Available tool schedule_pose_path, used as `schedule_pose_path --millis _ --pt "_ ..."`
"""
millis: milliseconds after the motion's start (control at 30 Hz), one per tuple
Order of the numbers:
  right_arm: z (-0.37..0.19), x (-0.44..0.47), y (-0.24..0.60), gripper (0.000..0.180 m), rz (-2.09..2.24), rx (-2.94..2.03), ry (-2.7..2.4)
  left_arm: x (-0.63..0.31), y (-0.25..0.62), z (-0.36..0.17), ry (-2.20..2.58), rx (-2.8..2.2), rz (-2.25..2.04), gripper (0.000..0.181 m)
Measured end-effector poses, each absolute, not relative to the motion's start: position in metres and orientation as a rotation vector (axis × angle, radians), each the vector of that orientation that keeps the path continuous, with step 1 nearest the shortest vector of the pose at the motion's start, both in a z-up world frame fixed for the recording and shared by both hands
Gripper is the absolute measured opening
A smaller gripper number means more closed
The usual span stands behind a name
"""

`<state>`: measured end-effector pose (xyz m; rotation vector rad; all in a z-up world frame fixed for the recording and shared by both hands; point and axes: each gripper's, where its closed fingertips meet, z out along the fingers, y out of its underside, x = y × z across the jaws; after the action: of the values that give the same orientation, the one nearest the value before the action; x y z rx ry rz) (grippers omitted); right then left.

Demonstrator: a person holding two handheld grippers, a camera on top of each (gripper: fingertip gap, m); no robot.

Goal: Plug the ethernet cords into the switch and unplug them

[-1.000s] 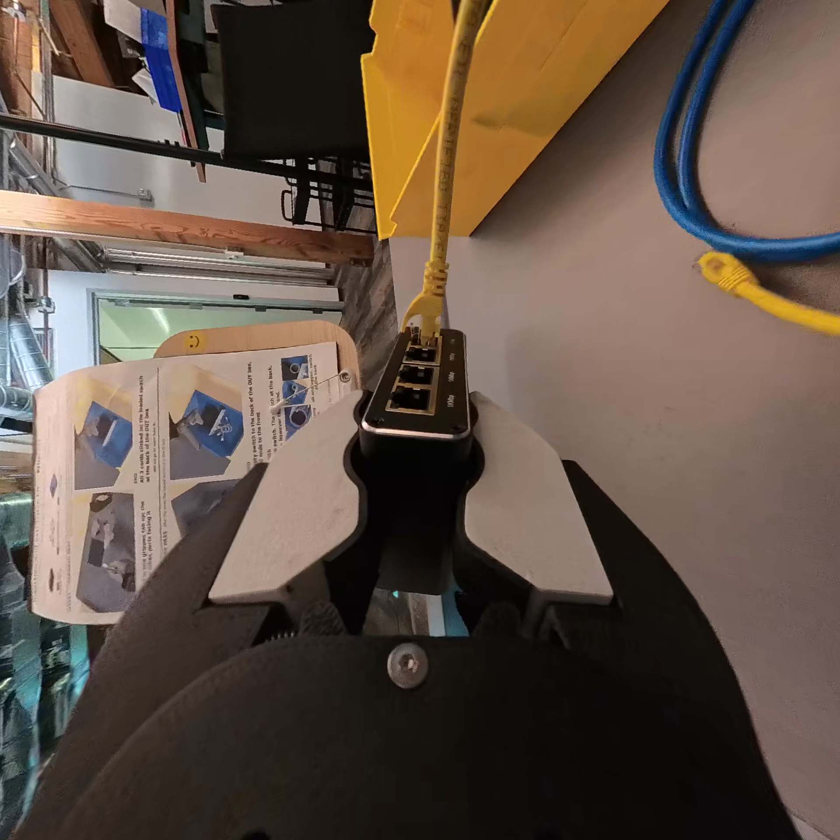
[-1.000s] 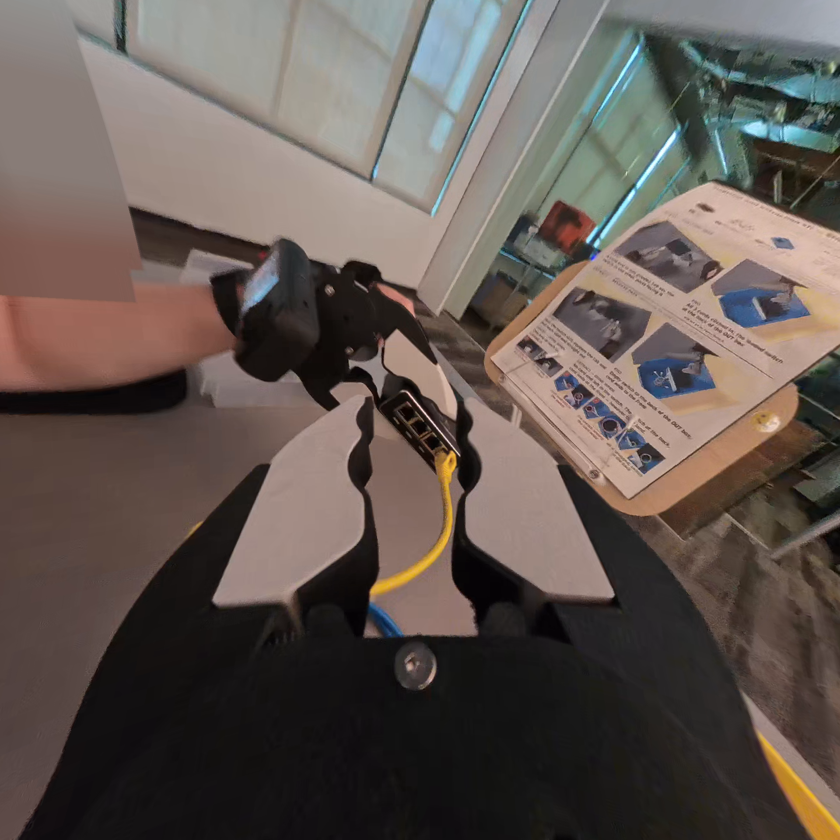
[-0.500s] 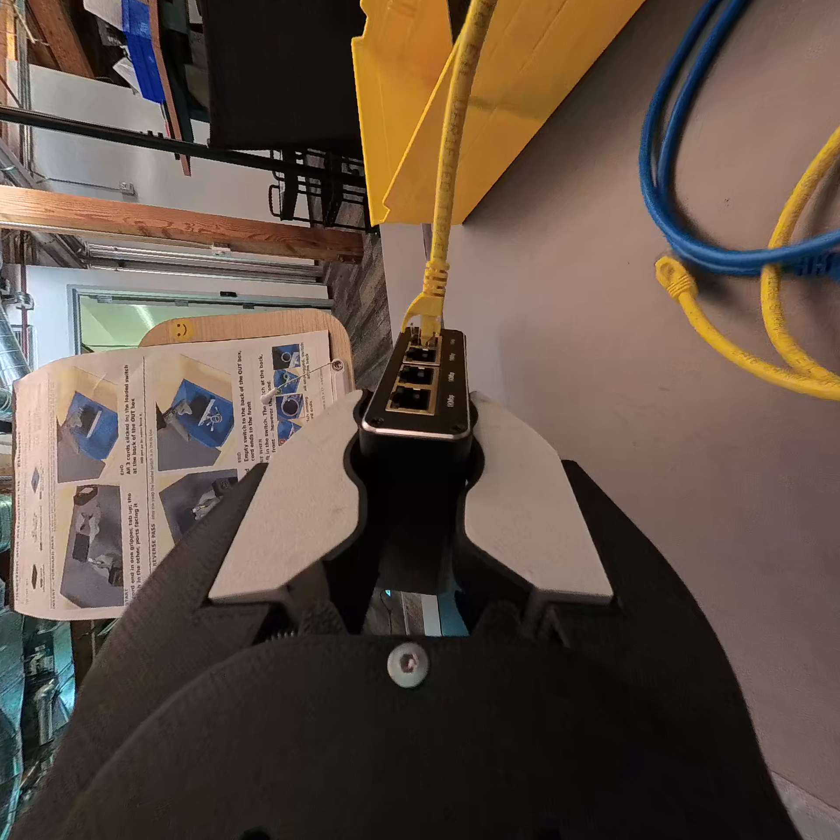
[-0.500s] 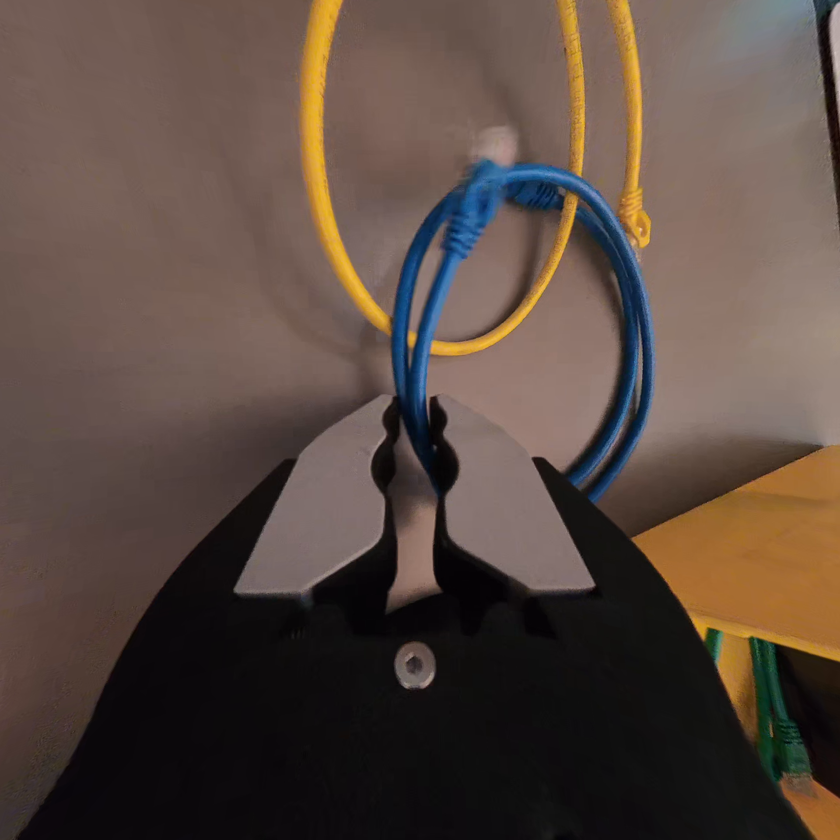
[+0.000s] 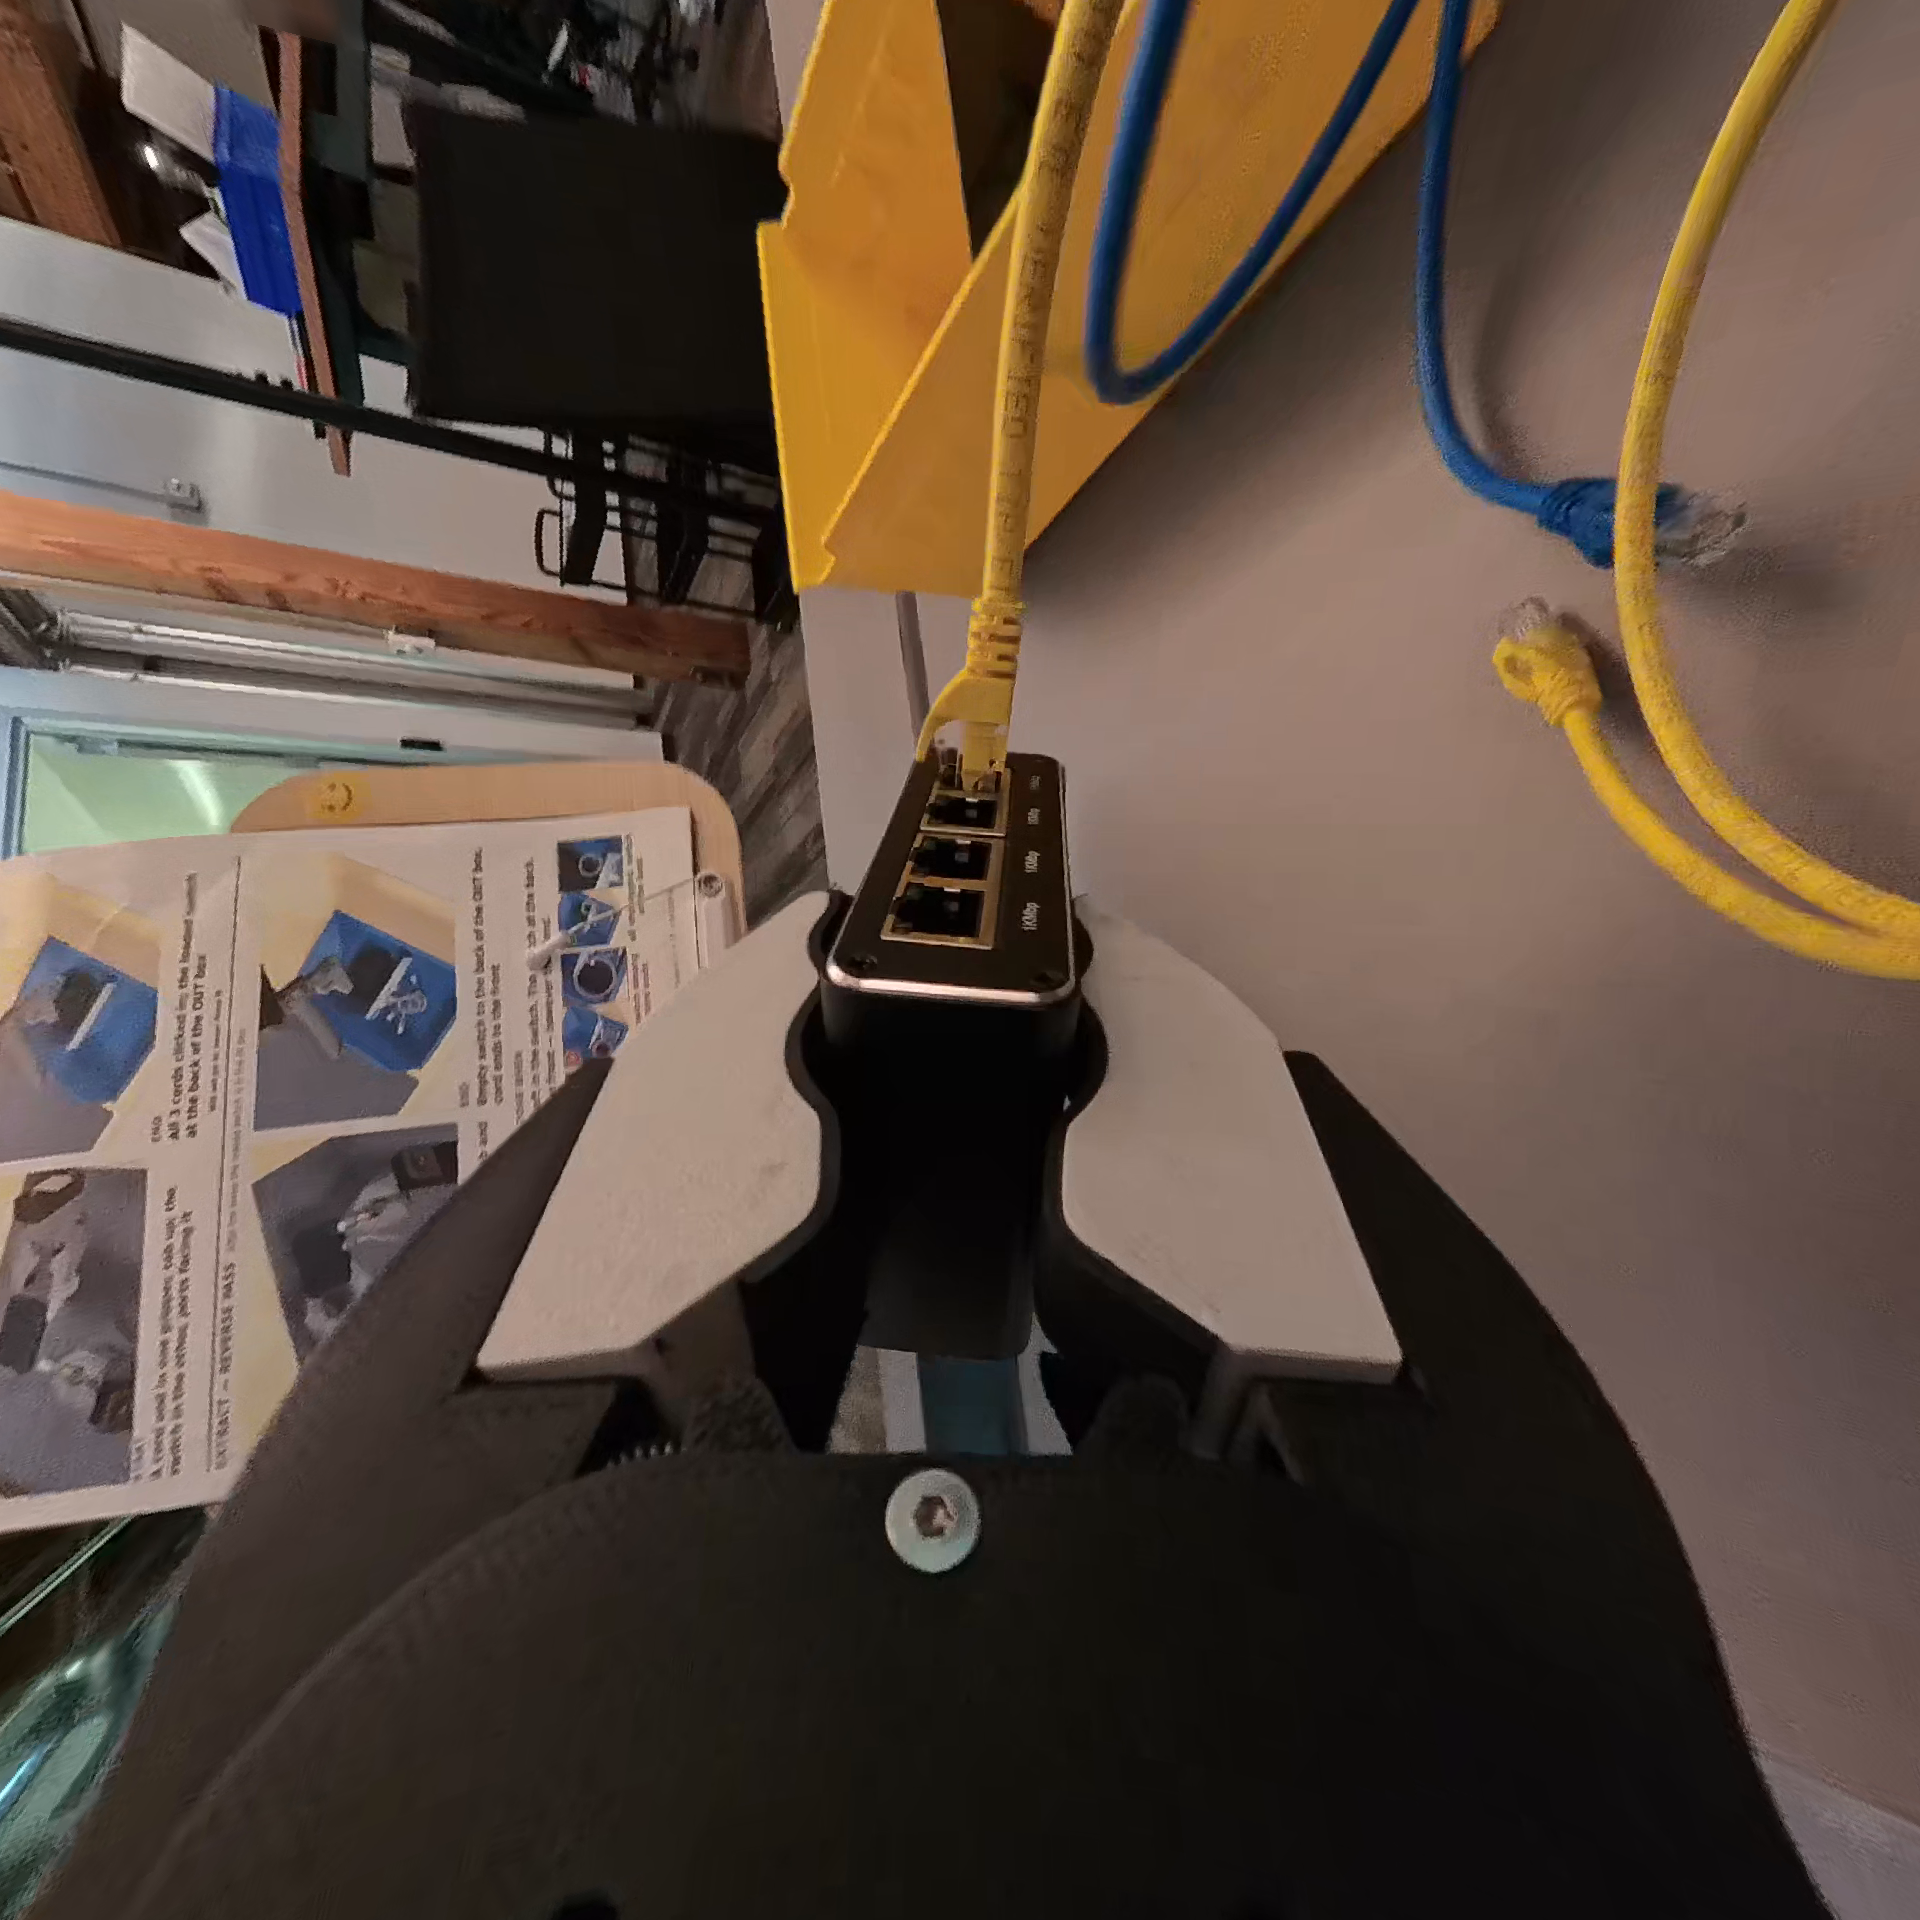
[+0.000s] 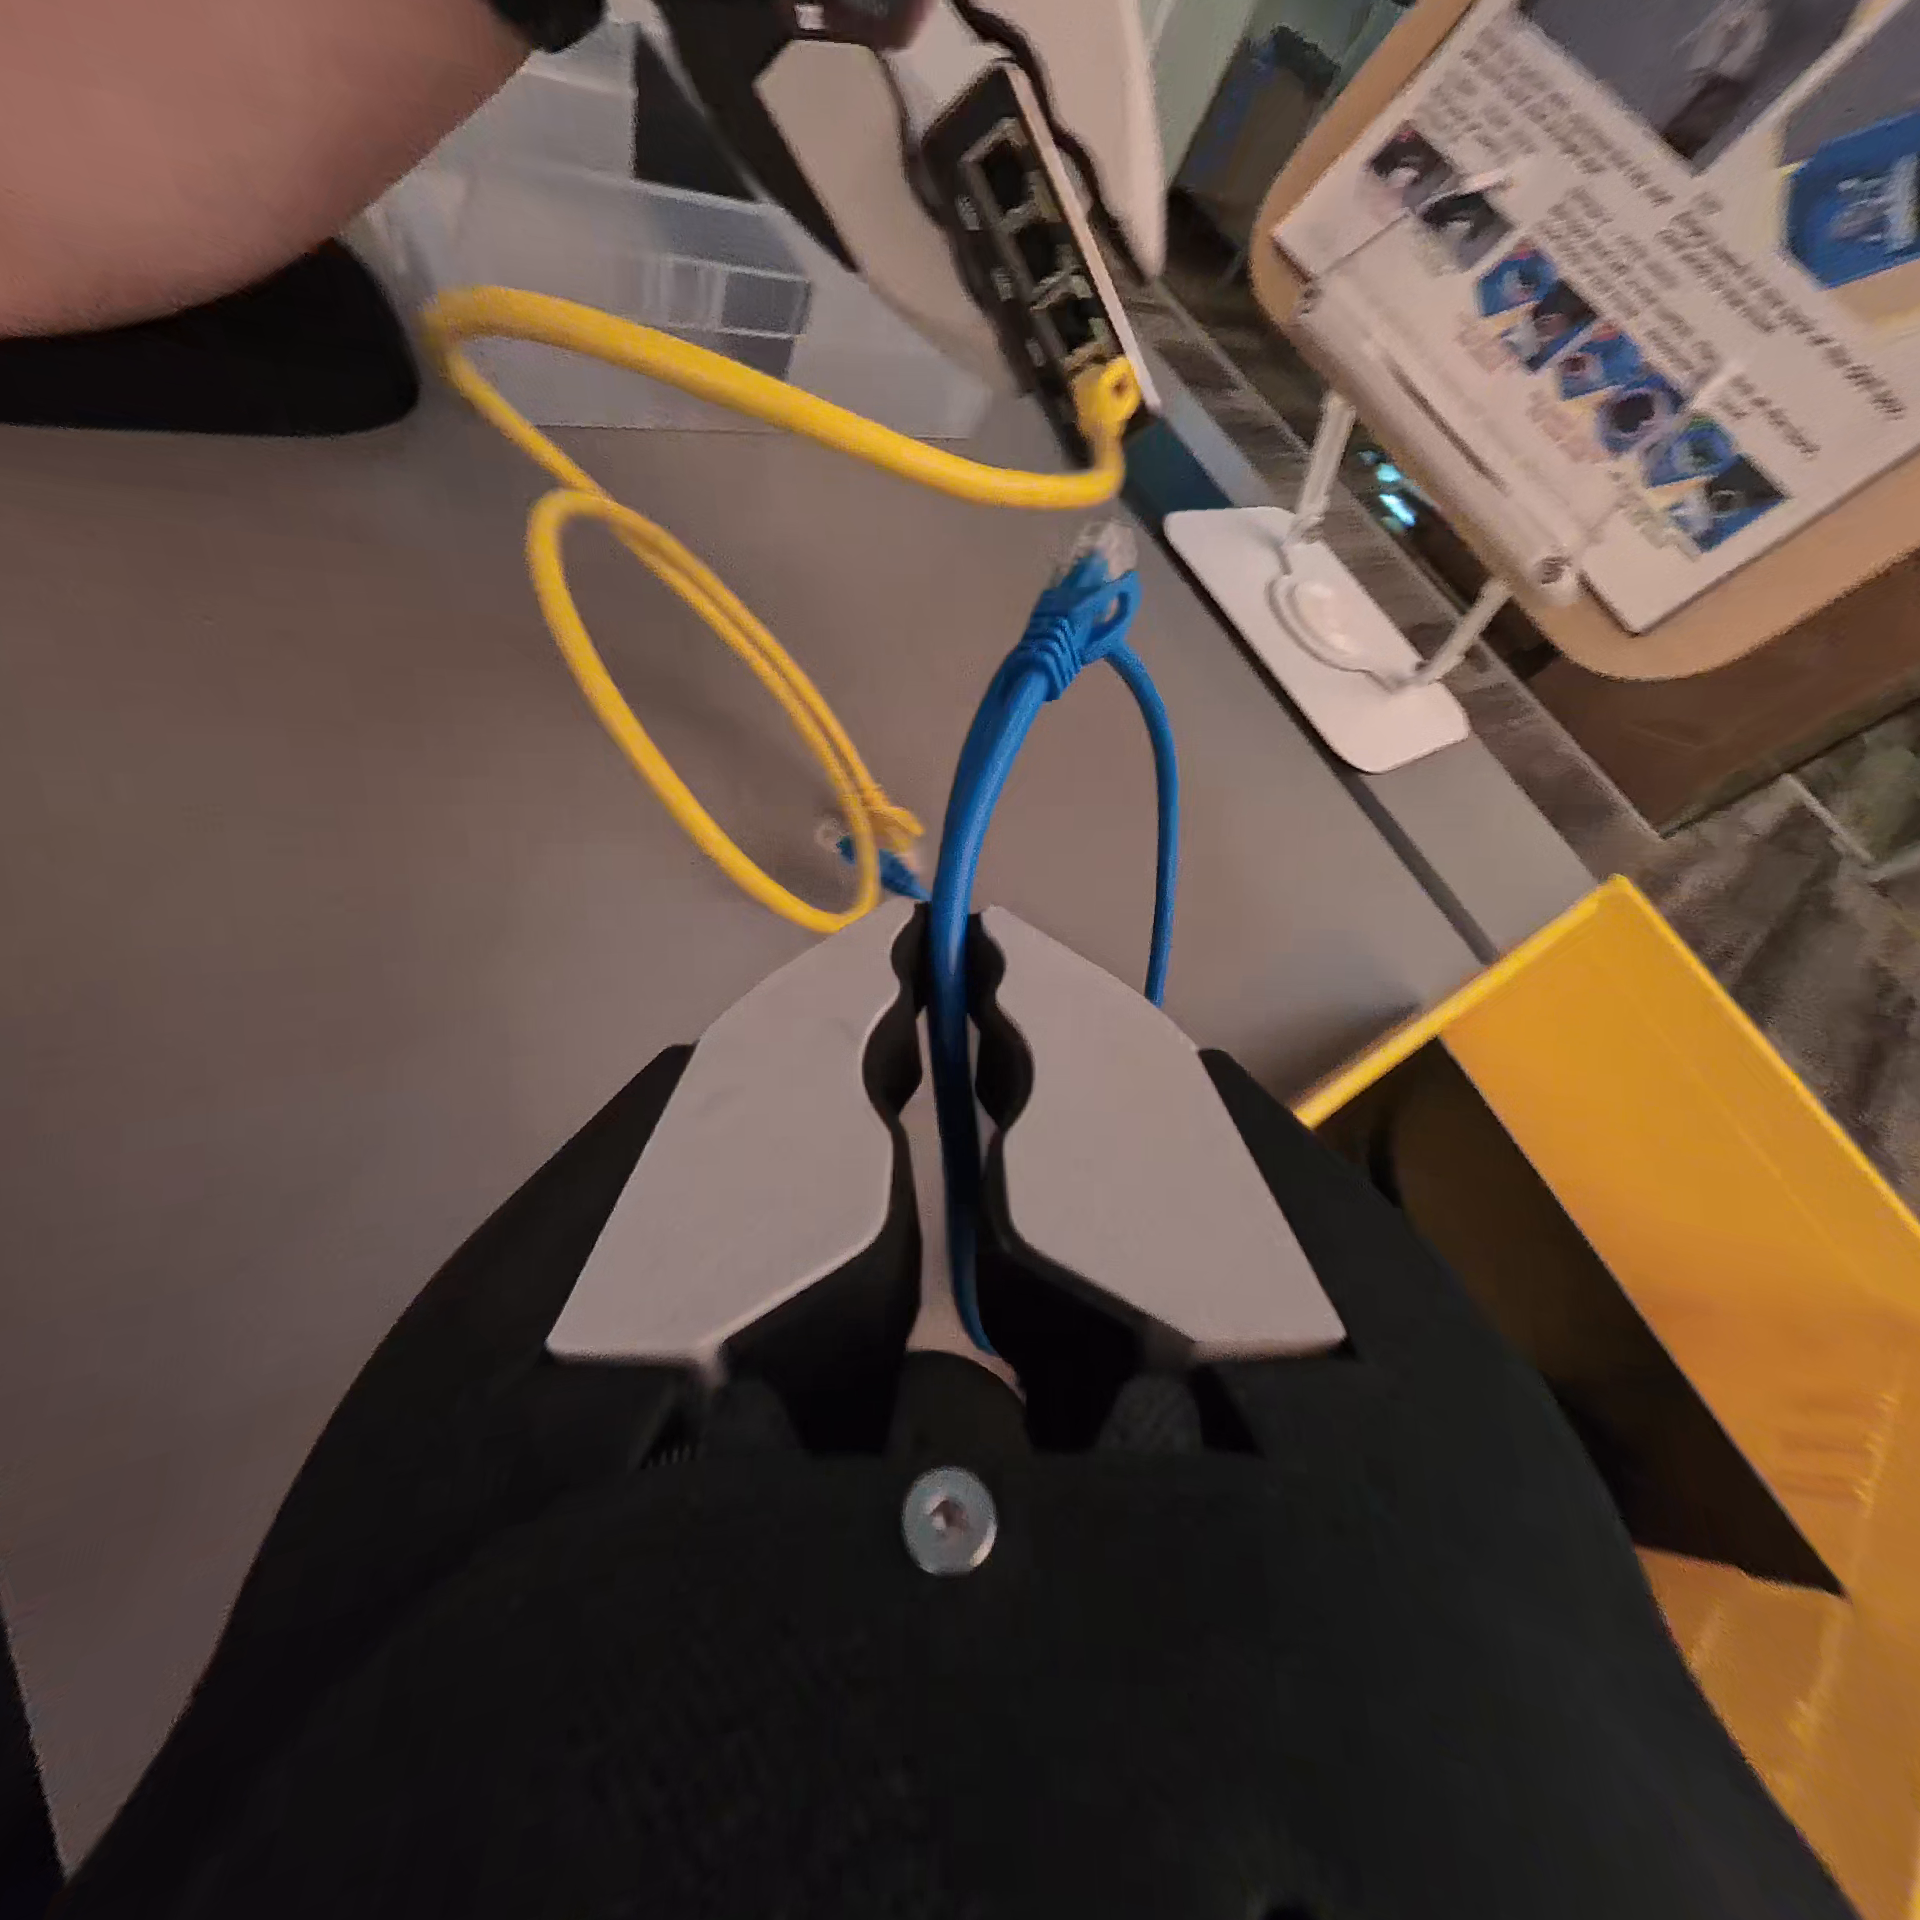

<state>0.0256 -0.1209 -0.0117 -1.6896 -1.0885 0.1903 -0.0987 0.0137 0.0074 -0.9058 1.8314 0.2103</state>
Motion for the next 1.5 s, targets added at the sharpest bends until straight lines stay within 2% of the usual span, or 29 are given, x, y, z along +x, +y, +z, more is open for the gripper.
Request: schedule_pose_path --millis 200,367,633,1000,1100,1333,1500 --pt "0.008 0.045 -0.117 0.006 0.099 -1.736 -1.022 -0.099 -0.005 0.040 1.733 -0.883 0.043 0.037" --pt "0.046 0.056 -0.116 0.005 0.094 -1.696 -0.969 -0.110 -0.017 0.078 1.594 -0.884 -0.102 0.037" --pt "0.047 0.064 -0.112 0.005 -0.108 -1.781 -1.116 -0.128 -0.038 0.129 1.410 -0.894 -0.437 0.037" --pt "0.108 0.118 -0.101 0.006 -0.321 -1.641 -1.014 -0.132 -0.039 0.123 1.456 -0.913 -0.428 0.037" --pt "0.079 0.148 -0.089 0.006 -0.351 -1.750 -1.055 -0.126 -0.037 0.115 1.483 -0.932 -0.402 0.037" --pt "-0.061 0.187 -0.071 0.006 -0.250 -2.102 -1.295 -0.115 -0.035 0.100 1.533 -0.962 -0.378 0.037" --pt "-0.097 0.192 -0.059 0.006 -0.400 -2.151 -1.458 -0.109 -0.031 0.093 1.549 -0.980 -0.376 0.037"
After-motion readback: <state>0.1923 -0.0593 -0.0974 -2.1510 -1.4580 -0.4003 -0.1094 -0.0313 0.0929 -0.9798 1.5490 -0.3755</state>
